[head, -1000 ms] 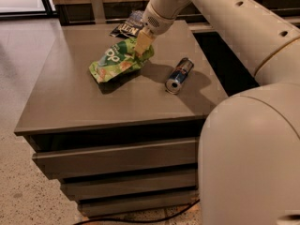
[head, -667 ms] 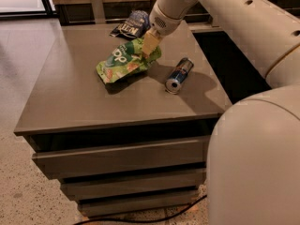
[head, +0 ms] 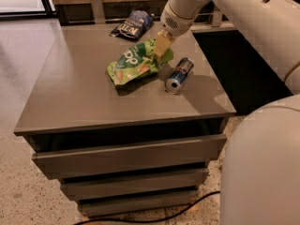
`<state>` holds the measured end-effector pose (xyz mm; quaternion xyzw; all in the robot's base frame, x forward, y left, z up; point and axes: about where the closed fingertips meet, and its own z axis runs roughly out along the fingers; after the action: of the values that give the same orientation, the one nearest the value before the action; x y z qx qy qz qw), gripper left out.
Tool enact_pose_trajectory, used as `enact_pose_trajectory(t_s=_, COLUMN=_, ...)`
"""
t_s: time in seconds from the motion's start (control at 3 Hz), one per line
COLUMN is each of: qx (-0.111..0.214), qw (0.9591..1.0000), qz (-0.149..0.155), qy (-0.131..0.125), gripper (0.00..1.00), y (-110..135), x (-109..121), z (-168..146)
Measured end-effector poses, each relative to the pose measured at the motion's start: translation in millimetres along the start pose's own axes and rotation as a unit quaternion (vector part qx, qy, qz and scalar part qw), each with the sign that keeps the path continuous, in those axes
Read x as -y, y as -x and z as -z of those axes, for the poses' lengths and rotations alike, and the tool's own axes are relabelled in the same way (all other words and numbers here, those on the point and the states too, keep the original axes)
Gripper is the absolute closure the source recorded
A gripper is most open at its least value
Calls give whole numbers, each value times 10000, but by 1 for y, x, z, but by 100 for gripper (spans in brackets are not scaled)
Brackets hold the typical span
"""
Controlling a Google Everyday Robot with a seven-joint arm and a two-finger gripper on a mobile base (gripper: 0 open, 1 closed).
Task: Move green rice chip bag near redbull can
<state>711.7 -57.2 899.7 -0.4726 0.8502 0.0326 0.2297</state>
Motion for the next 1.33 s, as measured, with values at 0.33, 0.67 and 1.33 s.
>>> enact_pose_trajectory(t_s=0.33, qx=-108, qw=9998, qz=121, qy=65, gripper=82, y=-3, x=-5, z=3)
enact_pose_trajectory(t_s=0.67, qx=-158, qw=9996, qz=195, qy=127, gripper=59, y=-5, x=-8, z=4)
enact_pose_trajectory(t_s=1.33, qx=-170, qw=9994, qz=225, qy=196, gripper=12, y=-6, x=-10, z=4)
